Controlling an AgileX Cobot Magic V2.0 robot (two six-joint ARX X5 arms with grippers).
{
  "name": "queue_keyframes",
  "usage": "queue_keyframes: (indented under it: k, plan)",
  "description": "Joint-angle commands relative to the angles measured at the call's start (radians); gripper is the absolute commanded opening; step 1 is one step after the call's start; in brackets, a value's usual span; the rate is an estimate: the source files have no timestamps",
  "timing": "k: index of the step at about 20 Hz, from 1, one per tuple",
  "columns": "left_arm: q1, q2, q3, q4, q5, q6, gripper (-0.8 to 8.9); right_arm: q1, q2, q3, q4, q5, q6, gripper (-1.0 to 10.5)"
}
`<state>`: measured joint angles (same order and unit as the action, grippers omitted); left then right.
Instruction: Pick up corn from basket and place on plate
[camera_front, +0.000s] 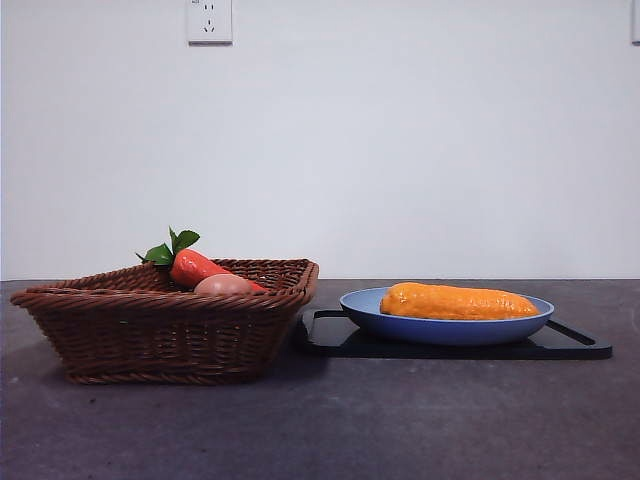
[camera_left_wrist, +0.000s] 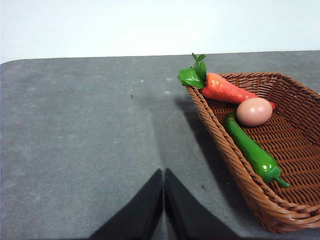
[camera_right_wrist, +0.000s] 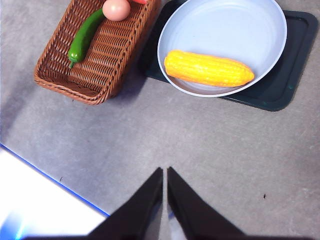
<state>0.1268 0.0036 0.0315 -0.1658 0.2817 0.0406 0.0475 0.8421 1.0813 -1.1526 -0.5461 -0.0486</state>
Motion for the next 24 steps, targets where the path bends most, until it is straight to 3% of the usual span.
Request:
queue_keyframes:
  k: [1, 6, 9, 14, 16, 18, 24]
  plan:
    - [0.003, 0.001, -0.024, -0.014, -0.002, -0.003, 0.04, 0.003, 0.006, 0.009, 0.007, -0.003, -0.008, 0.0]
    - [0.003, 0.001, -0.024, -0.014, -0.002, -0.003, 0.04, 0.0, -0.01, 0.005, 0.095, 0.001, -0.026, 0.0]
    - [0.003, 0.001, -0.024, -0.014, -0.002, -0.003, 0.04, -0.02, -0.093, -0.075, 0.401, 0.004, -0.1, 0.0]
    - [0.003, 0.001, -0.024, -0.014, -0.002, -0.003, 0.04, -0.086, -0.329, -0.412, 0.821, -0.002, -0.094, 0.0]
    - [0.003, 0.001, -0.024, -0.014, -0.002, -0.003, 0.04, -0.116, -0.423, -0.554, 0.94, 0.034, -0.093, 0.0]
    - [0.003, 0.001, -0.024, -0.014, -0.002, -0.003, 0.04, -0.13, -0.499, -0.657, 1.001, 0.103, -0.092, 0.0]
    - [0.003, 0.001, -0.024, -0.014, -0.002, -0.003, 0.04, -0.138, -0.636, -0.824, 1.052, 0.195, -0.089, 0.0]
